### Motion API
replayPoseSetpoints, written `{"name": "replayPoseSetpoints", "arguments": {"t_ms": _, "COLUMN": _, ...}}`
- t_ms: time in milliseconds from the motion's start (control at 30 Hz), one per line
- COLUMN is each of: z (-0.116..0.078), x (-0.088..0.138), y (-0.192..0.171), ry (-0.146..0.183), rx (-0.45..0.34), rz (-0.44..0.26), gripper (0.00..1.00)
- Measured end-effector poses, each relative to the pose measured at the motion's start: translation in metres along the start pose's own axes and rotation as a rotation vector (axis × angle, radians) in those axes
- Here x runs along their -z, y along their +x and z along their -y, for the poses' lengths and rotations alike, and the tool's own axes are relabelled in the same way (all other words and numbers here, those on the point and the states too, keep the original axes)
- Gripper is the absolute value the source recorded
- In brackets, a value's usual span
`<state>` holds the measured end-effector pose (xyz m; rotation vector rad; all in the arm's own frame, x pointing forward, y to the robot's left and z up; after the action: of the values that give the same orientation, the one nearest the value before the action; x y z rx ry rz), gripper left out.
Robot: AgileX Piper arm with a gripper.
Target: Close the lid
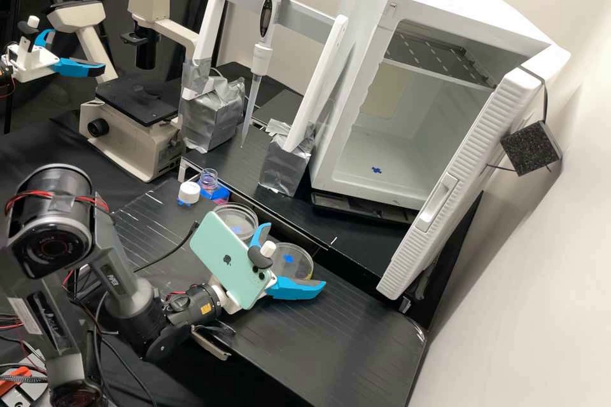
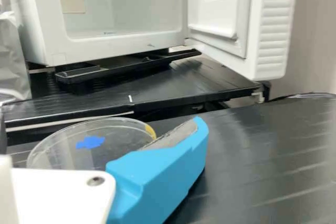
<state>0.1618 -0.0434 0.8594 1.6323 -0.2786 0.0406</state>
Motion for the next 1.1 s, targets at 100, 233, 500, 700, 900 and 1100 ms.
{"name": "replayPoseSetpoints", "arguments": {"t_ms": 100, "z": 0.000, "x": 0.003, "y": -0.003, "ry": -0.009, "rx": -0.009, "rz": -0.010, "gripper": 1.00}}
{"name": "replayPoseSetpoints", "arguments": {"t_ms": 233, "z": 0.000, "x": 0.007, "y": -0.005, "ry": -0.048, "rx": -0.010, "rz": -0.030, "gripper": 1.00}}
{"name": "replayPoseSetpoints", "arguments": {"t_ms": 500, "z": 0.005, "x": 0.012, "y": -0.003, "ry": -0.109, "rx": 0.019, "rz": -0.056, "gripper": 1.00}}
{"name": "replayPoseSetpoints", "arguments": {"t_ms": 700, "z": 0.007, "x": 0.003, "y": 0.000, "ry": -0.096, "rx": 0.020, "rz": -0.007, "gripper": 1.00}}
{"name": "replayPoseSetpoints", "arguments": {"t_ms": 900, "z": 0.007, "x": 0.001, "y": 0.000, "ry": -0.096, "rx": 0.020, "rz": 0.008, "gripper": 1.00}}
{"name": "replayPoseSetpoints", "arguments": {"t_ms": 1100, "z": 0.008, "x": 0.000, "y": 0.000, "ry": -0.099, "rx": 0.021, "rz": 0.008, "gripper": 1.00}}
